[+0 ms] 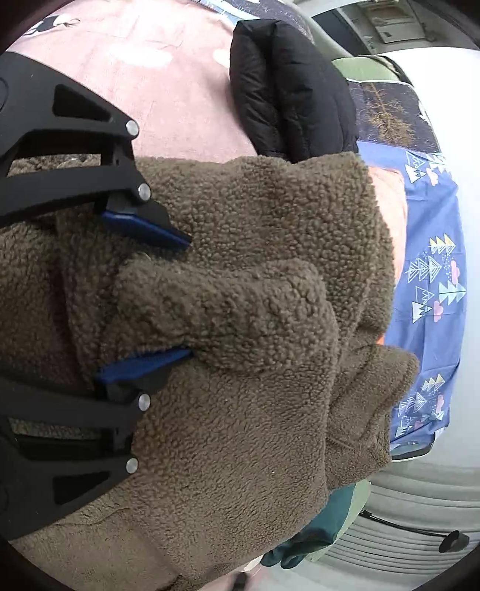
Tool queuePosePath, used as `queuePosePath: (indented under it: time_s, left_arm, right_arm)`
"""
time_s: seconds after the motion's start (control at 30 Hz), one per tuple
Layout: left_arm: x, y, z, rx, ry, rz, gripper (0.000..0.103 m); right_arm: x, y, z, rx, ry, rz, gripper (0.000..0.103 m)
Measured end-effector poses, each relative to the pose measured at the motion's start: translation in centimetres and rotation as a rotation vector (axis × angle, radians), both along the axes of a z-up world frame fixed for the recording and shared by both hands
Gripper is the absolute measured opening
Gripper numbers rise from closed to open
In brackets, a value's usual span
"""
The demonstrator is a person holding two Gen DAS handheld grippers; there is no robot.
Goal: Fold large clothes
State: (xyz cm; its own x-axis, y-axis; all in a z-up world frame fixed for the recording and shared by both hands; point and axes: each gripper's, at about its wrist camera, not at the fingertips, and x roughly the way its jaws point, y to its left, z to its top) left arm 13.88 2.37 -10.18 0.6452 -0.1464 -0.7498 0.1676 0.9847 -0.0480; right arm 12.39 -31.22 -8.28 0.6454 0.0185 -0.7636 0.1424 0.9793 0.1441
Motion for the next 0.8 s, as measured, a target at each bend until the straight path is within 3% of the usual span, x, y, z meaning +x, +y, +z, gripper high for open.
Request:
queuePosePath:
  time_s: [0.1, 0.17, 0.3, 0.33, 0.4, 0.43, 0.47, 0.5, 0.53, 0.63, 0.73, 0.8]
  left_arm:
    - [0.2, -0.3, -0.4, -0.001, -0.005, 0.004, 0.059]
    - [0.1, -0.4, -0.6, 0.005, -0.012, 0.005, 0.060]
    - [-0.1, -0.2, -0.8, 0.014, -0.014, 0.005, 0.061]
    - [-0.1, -0.3, -0.7, 0.017, -0.015, 0.005, 0.061]
    - [-0.1, -0.3, -0.7, 0.022, -0.018, 0.006, 0.061]
    - [-0.1, -0.4, -0.8, 0.024, -0.020, 0.006, 0.062]
    - [-0.1, -0.5, -0.8, 0.024, -0.022, 0.006, 0.062]
    - [-0.2, -0.4, -0.8, 0.023, -0.023, 0.005, 0.062]
    - [-0.2, -0.4, -0.7, 0.019, -0.026, 0.005, 0.062]
    - [-0.3, -0.3, -0.6, 0.015, -0.032, 0.002, 0.063]
    - [-0.3, -0.3, -0.6, 0.019, -0.034, 0.004, 0.063]
    - [-0.4, -0.2, -0.5, 0.022, -0.039, 0.011, 0.063]
  right_arm:
    - [3.3, -3.8, -0.4, 0.111, 0.088, -0.062, 0.059]
    - [5.2, -4.0, -0.8, 0.164, 0.120, -0.068, 0.060]
    - [9.0, -3.4, -1.5, 0.145, 0.142, -0.074, 0.079]
    - [10.4, -3.2, -2.3, 0.147, 0.173, -0.088, 0.091]
    - [11.9, -2.9, -3.5, 0.133, 0.214, -0.102, 0.096]
    - [12.2, -2.3, -4.3, 0.066, 0.217, -0.117, 0.089]
    - [12.2, -1.7, -4.6, -0.071, 0.207, -0.143, 0.052]
    - [12.0, -1.3, -4.4, -0.173, 0.184, -0.165, 0.033]
    - [11.4, -1.4, -4.1, -0.224, 0.138, -0.174, 0.021]
    - [10.4, -3.1, -4.0, -0.207, 0.115, -0.216, 0.017]
    - [9.0, -3.7, -2.8, -0.286, 0.090, -0.293, 0.017]
    - [6.8, -3.0, -1.3, -0.205, 0.038, -0.246, 0.017]
